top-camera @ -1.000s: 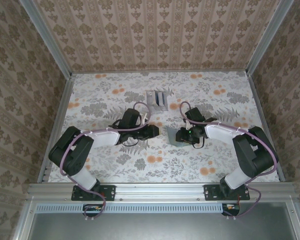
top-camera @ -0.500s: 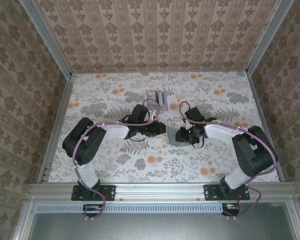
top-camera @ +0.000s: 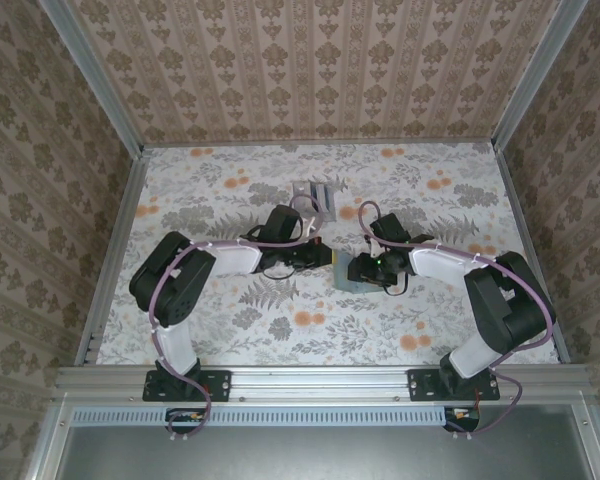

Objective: Put the credit cards into the card holder

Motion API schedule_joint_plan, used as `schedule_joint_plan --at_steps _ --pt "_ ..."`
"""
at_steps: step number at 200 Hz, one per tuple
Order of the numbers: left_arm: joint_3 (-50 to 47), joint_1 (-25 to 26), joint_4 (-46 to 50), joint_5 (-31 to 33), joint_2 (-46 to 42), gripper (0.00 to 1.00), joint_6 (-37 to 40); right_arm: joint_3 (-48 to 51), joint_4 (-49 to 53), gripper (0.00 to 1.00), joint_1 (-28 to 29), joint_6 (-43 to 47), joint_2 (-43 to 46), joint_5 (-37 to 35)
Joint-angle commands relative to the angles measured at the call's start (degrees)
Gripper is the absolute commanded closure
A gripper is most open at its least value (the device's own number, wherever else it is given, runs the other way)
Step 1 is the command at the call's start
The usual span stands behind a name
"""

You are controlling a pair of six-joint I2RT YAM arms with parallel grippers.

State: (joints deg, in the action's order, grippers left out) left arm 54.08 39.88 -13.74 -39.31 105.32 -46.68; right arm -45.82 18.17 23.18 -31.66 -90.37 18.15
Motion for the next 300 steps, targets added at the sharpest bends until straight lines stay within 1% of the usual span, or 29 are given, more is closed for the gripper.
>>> schedule_joint_plan --at_steps 1,22,73,82,96,109,110,114,130,143,159,180,202,247,276,300 --pt "0.92 -1.59 3.47 -1.68 -0.94 1.0 2.24 -0.01 1.44 0.45 -0.41 0.25 3.25 -3.41" --pt "0.98 -1.73 6.07 -1.2 -1.84 1.0 3.41 -0.21 3.11 0.43 -0.66 1.14 4.92 -5.13" --pt "-0.37 -1.78 4.34 -1.85 -2.13 1.0 1.83 -0.76 5.12 0.43 -0.94 1.87 4.62 -6.77" --pt "-0.55 -1.73 3.83 -2.09 -2.21 1.0 1.43 -0.76 5.91 0.43 -0.68 2.34 5.54 -8.39" --pt "-0.57 -1.74 3.64 -2.31 -2.35 1.0 1.18 -0.72 7.75 0.44 -0.01 3.44 8.51 -12.85" --pt "-0.78 -1.67 3.44 -2.18 -2.53 1.0 0.76 -0.76 8.29 0.44 0.22 4.78 10.54 -13.41" --pt "-0.85 -1.66 3.36 -2.18 -2.55 1.0 0.69 -0.72 8.44 0.44 0.23 4.81 11.87 -13.41" --pt "-0.93 -1.65 3.09 -2.17 -2.62 1.0 0.5 -0.87 8.7 0.44 0.28 4.93 12.63 -13.42" --pt "-1.33 -1.65 2.28 -2.72 -2.53 1.0 -0.07 -1.26 8.94 0.42 0.68 6.14 14.37 -11.31" --pt "-1.18 -1.66 2.23 -3.03 -2.53 1.0 -0.16 -1.14 6.89 0.39 1.06 7.14 14.17 -5.69" --pt "-1.5 -1.65 1.83 -2.8 -2.42 1.0 -0.38 -0.44 1.72 0.38 1.66 6.35 11.75 2.74" --pt "-1.7 -1.56 0.08 -3.54 -2.01 1.0 -1.3 0.04 -3.53 0.36 3.19 4.31 6.52 6.97" --pt "-2.26 -1.56 -0.37 -3.24 -2.2 1.0 -1.83 -0.06 -6.18 0.34 4.2 3.45 3.06 7.78" --pt "-2.92 -1.48 -1.69 -2.88 -2.22 1.0 -2.66 -1.0 -6.69 0.32 4.33 4.21 -1.15 8.21" --pt "-3.11 -1.47 -3.15 -3.24 -1.88 1.0 -3.68 -1.54 -5.23 0.34 4.33 4.73 -2.17 5.2" --pt "-3.37 -1.46 -3.25 -2.97 -1.88 1.0 -3.88 -1.55 -4.26 0.39 4.33 4.78 -2.3 3.1"
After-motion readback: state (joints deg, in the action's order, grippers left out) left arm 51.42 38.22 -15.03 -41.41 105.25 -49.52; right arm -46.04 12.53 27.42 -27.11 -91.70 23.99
